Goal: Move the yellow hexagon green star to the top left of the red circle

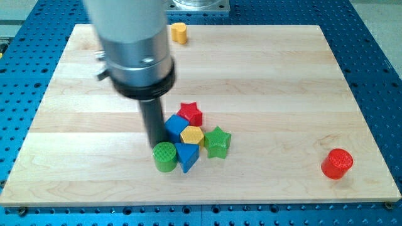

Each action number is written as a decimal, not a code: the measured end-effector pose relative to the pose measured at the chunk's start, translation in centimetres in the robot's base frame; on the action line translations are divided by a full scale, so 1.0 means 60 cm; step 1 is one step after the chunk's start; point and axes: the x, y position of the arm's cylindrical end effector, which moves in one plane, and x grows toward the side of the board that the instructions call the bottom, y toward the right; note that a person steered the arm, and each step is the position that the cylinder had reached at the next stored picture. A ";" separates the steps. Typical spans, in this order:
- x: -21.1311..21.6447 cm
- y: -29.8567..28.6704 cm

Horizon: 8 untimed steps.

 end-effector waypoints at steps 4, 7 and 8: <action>-0.009 0.135; 0.033 0.161; 0.001 0.171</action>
